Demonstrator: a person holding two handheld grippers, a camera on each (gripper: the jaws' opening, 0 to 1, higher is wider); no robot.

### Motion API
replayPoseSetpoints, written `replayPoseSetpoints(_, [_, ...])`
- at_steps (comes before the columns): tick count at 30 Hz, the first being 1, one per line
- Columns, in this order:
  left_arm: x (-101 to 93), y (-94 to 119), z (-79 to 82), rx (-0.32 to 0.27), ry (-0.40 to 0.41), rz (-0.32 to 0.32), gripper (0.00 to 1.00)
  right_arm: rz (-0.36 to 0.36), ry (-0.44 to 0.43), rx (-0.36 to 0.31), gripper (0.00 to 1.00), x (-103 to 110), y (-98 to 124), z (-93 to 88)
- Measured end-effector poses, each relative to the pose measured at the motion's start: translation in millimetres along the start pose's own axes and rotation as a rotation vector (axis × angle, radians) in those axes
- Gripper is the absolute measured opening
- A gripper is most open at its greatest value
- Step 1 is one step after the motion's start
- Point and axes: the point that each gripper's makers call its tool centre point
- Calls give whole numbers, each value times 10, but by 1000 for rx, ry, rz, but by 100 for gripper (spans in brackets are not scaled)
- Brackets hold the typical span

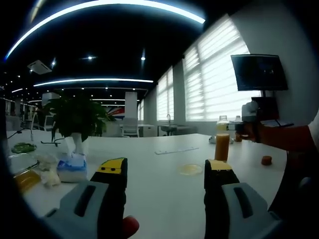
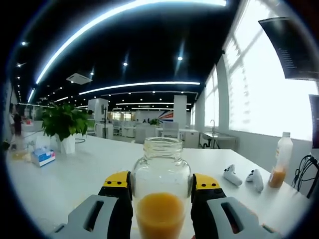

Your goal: Open the Petri dish lid, place the lid on the table, pour the liquid culture medium into the Petri dish, pick up the Petri dish lid from the table, and close the Petri dish

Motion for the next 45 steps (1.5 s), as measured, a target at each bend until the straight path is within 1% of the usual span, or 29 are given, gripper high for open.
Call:
replayPoseSetpoints(15, [4, 13, 4, -5, 9, 2, 54, 6, 21, 7, 41, 5, -16, 3])
replayPoseSetpoints(23, [-37, 33, 84, -20, 13, 0, 54, 35, 70, 22, 41, 120, 19, 22])
replayPoseSetpoints(25, [-41, 37, 81, -22, 8, -2, 54, 45, 86, 23, 41, 155, 38, 30])
replayPoseSetpoints(29, [-49, 53, 94, -22, 9, -3, 54, 68, 136, 24, 41, 249, 75, 47])
replayPoseSetpoints(33, [-58, 67, 106, -24, 10, -3, 54, 75, 173, 24, 41, 298, 94, 63])
replayPoseSetpoints(37, [-55, 80, 117, -25, 9, -1, 54, 83, 232, 27, 40, 349, 102, 68])
replayPoseSetpoints(41, [-46, 85, 111, -24, 11, 1, 54, 101, 313, 26, 40, 420, 117, 64])
replayPoseSetpoints(45, [-56, 78, 103, -23, 12, -3, 54, 116, 412, 20, 40, 518, 128, 45])
Point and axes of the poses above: the point that each gripper's makers call its tool centre point, and the gripper's own axes: y roughly backward along the fingers, x roughly to its left, z roughly out of its top, and after that the axes turned 4 degrees about -x, right-handed
